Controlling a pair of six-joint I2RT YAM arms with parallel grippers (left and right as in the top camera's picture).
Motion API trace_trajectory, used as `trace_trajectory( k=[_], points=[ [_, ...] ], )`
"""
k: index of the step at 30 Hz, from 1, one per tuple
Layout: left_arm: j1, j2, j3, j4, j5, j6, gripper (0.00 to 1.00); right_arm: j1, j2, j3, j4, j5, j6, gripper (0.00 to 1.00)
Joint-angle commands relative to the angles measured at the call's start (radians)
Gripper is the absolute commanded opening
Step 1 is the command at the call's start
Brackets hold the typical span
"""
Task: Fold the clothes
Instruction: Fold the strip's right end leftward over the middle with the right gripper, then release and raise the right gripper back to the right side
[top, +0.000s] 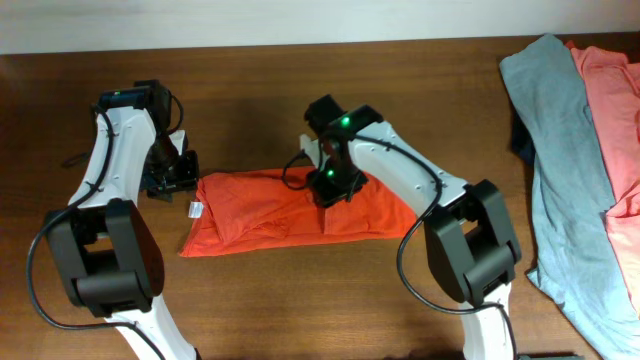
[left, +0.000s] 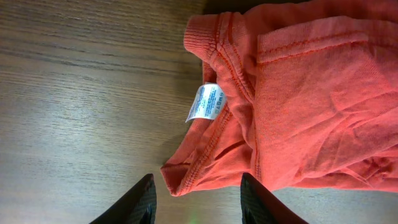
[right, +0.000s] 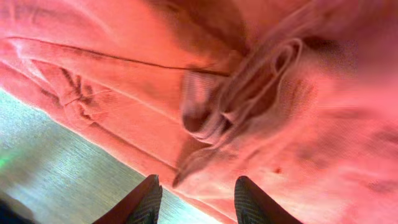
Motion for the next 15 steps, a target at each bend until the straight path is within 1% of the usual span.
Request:
trace_trajectory(
  k=[1, 4, 7, 10, 12, 14, 15],
  points=[
    [0.002, -0.019, 0.009, -0.001, 0.014, 0.016, 0.44, -0.011, 0.007, 0.016, 0.005, 0.068, -0.006, 0.44],
    [0.002, -0.019, 0.009, 0.0, 0.013, 0.016, 0.44, -0.026, -0.003, 0.017, -0.002, 0.108, -0.002, 0.44],
    [0.002, -0.019, 0.009, 0.0, 0.014, 0.016, 0.44, -0.061, -0.04, 0.018, -0.004, 0.197, 0.076, 0.44],
    [0.002, -0.019, 0.009, 0.002, 0.014, 0.016, 0.45, -0.107, -0.086, 0.017, -0.006, 0.243, 0.108, 0.44],
    [0.002, -0.019, 0.009, 0.002, 0.015, 0.016, 0.49, -0.144, -0.117, 0.017, -0.022, 0.259, 0.107, 0.44],
    [0.002, -0.019, 0.008, -0.005, 0.023, 0.016, 0.59, -0.185, -0.145, 0.017, -0.056, 0.282, 0.106, 0.44],
    [0.002, -0.019, 0.008, -0.009, 0.036, 0.016, 0.61, -0.205, -0.153, 0.017, -0.076, 0.298, 0.106, 0.45]
  ],
)
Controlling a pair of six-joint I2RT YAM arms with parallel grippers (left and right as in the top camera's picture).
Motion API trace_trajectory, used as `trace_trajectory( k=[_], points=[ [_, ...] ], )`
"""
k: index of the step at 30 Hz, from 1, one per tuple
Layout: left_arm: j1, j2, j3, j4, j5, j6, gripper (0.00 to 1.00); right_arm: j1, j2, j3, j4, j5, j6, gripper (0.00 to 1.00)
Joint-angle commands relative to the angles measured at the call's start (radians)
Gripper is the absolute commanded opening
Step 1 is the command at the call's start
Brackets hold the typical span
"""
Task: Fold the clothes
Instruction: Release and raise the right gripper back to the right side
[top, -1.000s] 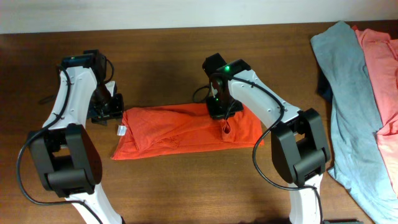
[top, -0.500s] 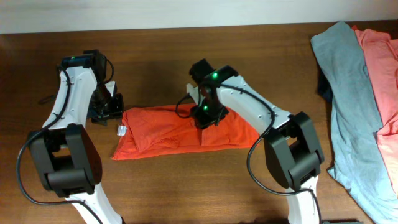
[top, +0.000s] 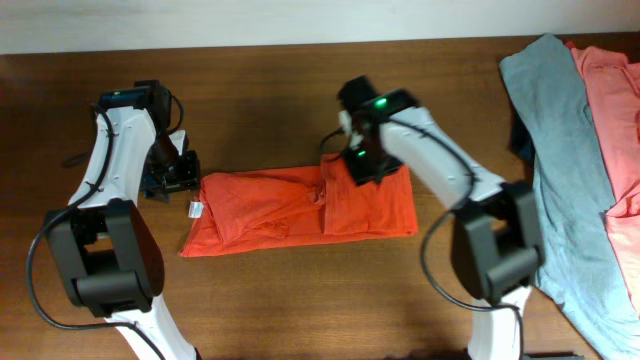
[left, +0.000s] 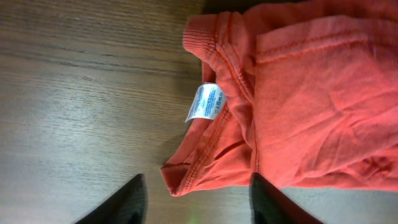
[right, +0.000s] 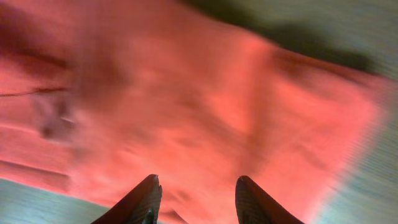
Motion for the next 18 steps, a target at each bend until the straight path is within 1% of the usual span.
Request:
trace_trajectory(
  k=[1, 4, 5, 9, 12, 18],
  points=[
    [0.002, -0.019, 0.006, -0.011, 0.045, 0.012, 0.64, -0.089, -0.098, 0.017, -0.062, 0.108, 0.026, 0.45],
    [0.002, -0.019, -0.008, -0.005, 0.054, 0.011, 0.74, -0.163, -0.101, 0.017, -0.13, 0.134, 0.025, 0.46],
    [0.002, -0.019, -0.016, 0.003, 0.053, 0.006, 0.75, -0.189, -0.101, 0.017, -0.154, 0.133, 0.02, 0.46],
    [0.013, -0.019, -0.076, 0.057, 0.058, -0.045, 0.77, -0.283, -0.1, 0.016, -0.224, 0.13, 0.012, 0.47],
    [0.023, -0.017, -0.119, 0.097, 0.1, -0.043, 0.77, -0.334, -0.1, 0.016, -0.245, 0.13, 0.01, 0.47],
    [0.028, -0.013, -0.181, 0.18, 0.164, 0.016, 0.79, -0.371, -0.1, 0.016, -0.258, 0.13, 0.01, 0.47]
  ],
)
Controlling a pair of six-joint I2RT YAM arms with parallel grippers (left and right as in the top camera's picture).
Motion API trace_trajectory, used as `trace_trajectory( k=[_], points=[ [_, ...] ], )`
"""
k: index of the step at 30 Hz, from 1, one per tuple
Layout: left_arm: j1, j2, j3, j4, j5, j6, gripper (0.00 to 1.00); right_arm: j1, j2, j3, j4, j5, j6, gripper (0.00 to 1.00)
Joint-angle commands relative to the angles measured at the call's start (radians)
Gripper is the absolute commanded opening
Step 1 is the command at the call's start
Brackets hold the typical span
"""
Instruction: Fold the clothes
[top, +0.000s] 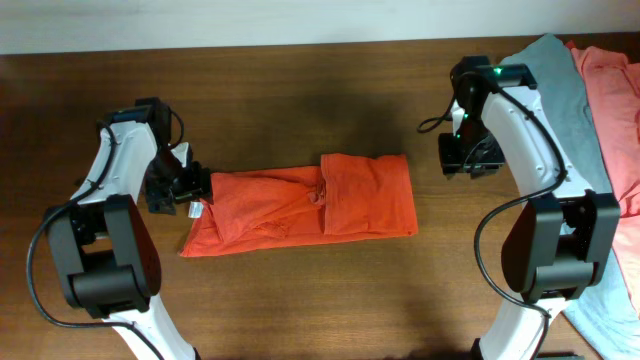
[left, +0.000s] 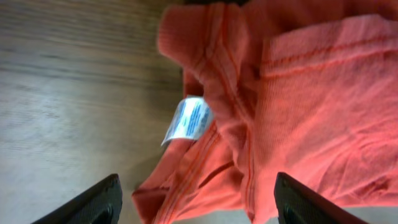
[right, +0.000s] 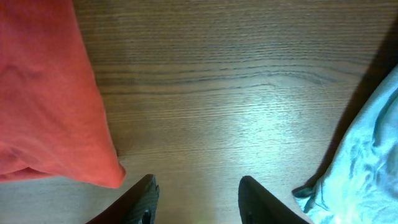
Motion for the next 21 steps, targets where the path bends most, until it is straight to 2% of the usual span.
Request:
trace_trajectory(
  k=[1, 13, 17, 21],
  points=[
    [0.003, -0.012, -0.034, 0.035, 0.06, 0.036, 0.79, -0.002, -0.013, 0.011, -0.003, 0.019, 0.001, 0.47],
    [0.002, 0.034, -0.092, 0.109, 0.148, 0.153, 0.79, -0.001, -0.013, 0.011, 0.0, 0.019, 0.001, 0.47],
    [0.002, 0.04, -0.112, 0.122, 0.282, 0.234, 0.72, -0.001, -0.013, 0.011, 0.001, 0.019, 0.001, 0.47],
    [0.002, 0.04, -0.121, 0.121, 0.279, 0.235, 0.69, -0.001, -0.013, 0.011, 0.0, 0.019, 0.001, 0.47]
  ],
)
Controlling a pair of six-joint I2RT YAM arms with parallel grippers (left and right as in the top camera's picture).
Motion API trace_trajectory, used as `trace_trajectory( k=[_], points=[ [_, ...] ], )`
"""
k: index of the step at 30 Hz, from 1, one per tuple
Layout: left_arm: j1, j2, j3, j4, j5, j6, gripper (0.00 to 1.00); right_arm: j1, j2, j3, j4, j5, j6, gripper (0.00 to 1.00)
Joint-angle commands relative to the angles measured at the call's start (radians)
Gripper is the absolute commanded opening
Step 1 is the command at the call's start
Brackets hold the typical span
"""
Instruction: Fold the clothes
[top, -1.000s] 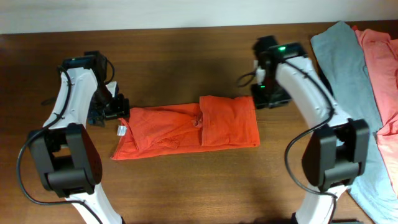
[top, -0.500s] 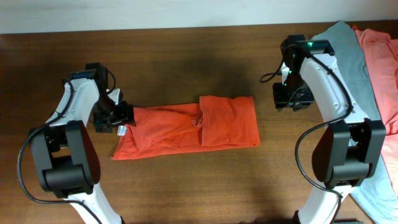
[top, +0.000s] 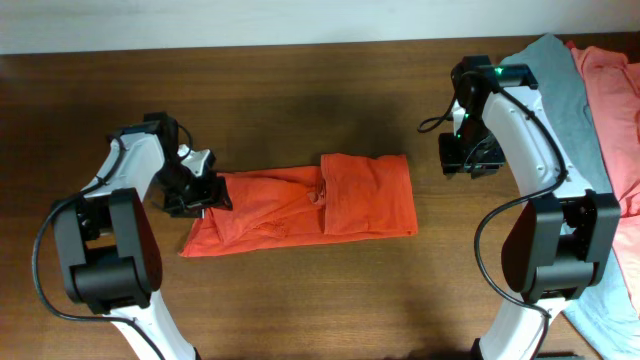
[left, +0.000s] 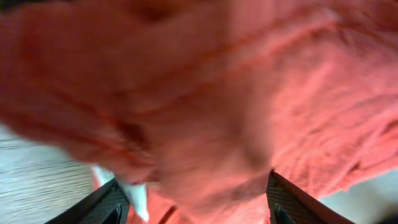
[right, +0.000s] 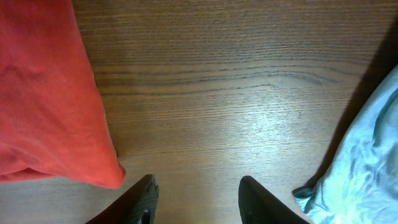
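An orange garment (top: 310, 205) lies folded into a long strip in the middle of the wooden table (top: 300, 300). My left gripper (top: 200, 190) is down at its left end. In the left wrist view blurred orange cloth (left: 249, 93) fills the frame, and the left gripper (left: 198, 202) is open wide with cloth between its fingers. My right gripper (top: 470, 160) is open over bare wood to the right of the garment. The right wrist view shows this right gripper (right: 199, 202) with the garment's right end (right: 43, 93) at the left.
A grey shirt (top: 560, 120) and a salmon-pink one (top: 615, 110) lie spread at the table's right side. The grey shirt's edge (right: 367, 162) shows close to my right gripper. The table's back edge meets a white wall.
My left gripper has moved right from beside the garment's label end onto the cloth itself, and its view is now blurred orange fabric. The right arm has not moved.
My right gripper was open low over the garment's middle, then over its right part, which lay flat in a square fold. It then stood off to the right near the grey shirt. My left gripper waited left of the collar, opened wider, and is now on it.
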Motion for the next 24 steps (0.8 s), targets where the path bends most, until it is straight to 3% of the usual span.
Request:
trace_trajectory(
  k=[1, 6, 12, 17, 24],
  points=[
    [0.003, 0.016, -0.013, 0.0, 0.061, 0.046, 0.69, 0.002, -0.013, 0.011, 0.0, 0.019, 0.002, 0.47],
    [0.004, 0.016, -0.013, -0.004, 0.037, 0.045, 0.68, 0.002, -0.013, 0.011, -0.003, 0.019, 0.002, 0.47],
    [0.005, 0.013, 0.008, -0.03, -0.151, -0.026, 0.75, 0.002, -0.013, 0.011, -0.004, 0.019, 0.002, 0.47],
    [0.005, 0.013, 0.023, -0.008, -0.161, -0.06, 0.82, 0.002, -0.013, 0.011, -0.003, 0.019, 0.002, 0.48],
    [0.004, 0.014, 0.012, 0.022, -0.162, -0.072, 0.84, 0.001, -0.013, 0.011, -0.004, 0.019, 0.001, 0.48]
  ],
)
